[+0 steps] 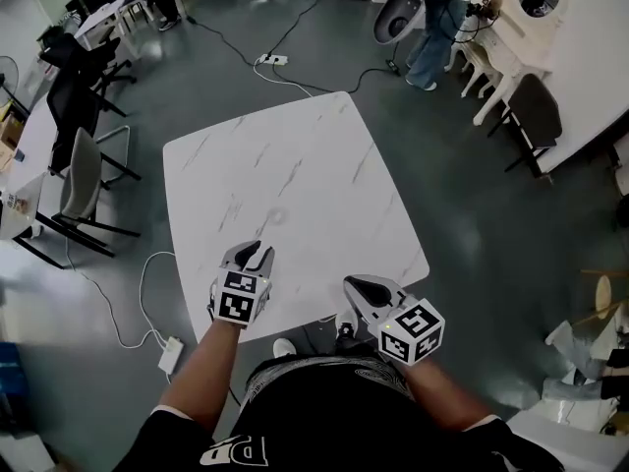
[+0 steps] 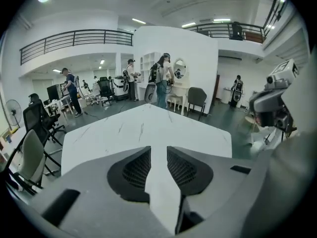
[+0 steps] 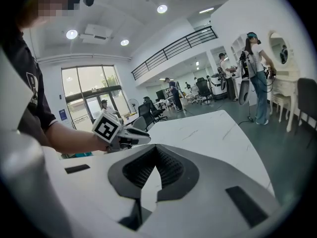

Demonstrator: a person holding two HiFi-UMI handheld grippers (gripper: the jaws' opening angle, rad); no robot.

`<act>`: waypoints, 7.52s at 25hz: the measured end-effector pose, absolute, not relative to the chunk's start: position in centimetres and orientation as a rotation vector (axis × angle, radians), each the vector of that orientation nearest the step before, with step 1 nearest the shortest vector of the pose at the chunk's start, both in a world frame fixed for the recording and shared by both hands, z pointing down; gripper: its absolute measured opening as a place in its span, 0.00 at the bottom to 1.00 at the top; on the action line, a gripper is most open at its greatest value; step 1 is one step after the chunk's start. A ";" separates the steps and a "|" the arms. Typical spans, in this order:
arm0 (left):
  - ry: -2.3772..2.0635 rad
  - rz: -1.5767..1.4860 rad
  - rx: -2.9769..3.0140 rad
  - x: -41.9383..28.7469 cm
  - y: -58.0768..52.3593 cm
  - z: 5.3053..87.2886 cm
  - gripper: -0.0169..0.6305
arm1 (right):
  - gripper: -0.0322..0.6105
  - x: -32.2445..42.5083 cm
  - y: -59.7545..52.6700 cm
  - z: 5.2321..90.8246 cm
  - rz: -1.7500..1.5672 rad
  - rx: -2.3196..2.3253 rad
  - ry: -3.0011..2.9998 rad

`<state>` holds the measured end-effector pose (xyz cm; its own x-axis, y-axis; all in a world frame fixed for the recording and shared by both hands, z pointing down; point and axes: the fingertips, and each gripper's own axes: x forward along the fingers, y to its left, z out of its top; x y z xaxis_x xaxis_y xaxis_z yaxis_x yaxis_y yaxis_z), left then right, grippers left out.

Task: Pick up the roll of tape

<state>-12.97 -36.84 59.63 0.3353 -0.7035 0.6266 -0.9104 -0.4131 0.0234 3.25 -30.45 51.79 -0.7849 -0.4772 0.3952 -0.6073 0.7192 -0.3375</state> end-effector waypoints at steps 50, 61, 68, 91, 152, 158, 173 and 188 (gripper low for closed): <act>-1.400 1.090 1.955 -15.4 -50.8 74.6 0.40 | 0.06 11.2 -33.5 55.9 0.821 0.930 -2.503; -1.486 0.938 1.900 -17.1 -51.7 73.7 0.44 | 0.06 11.2 -33.9 56.6 0.861 0.936 -2.483; -1.445 0.881 1.866 -18.0 -51.2 74.8 0.44 | 0.06 10.2 -34.4 57.4 0.876 0.900 -2.480; -1.344 0.813 2.078 -16.9 -45.7 67.0 0.35 | 0.06 5.3 -31.7 54.3 0.799 0.947 -2.543; -1.560 0.276 2.171 -0.9 -10.5 47.2 0.35 | 0.06 9.0 -13.5 46.9 0.460 0.394 -2.798; -1.566 0.261 2.207 0.6 -10.9 45.6 0.35 | 0.06 10.5 -13.1 46.3 0.459 0.424 -2.823; -1.451 0.274 2.281 -2.1 -9.1 44.4 0.35 | 0.06 7.3 -12.8 45.6 0.485 0.630 -2.793; -1.387 0.281 2.330 -7.9 -6.9 44.7 0.35 | 0.06 2.2 -10.8 44.6 0.442 0.719 -2.758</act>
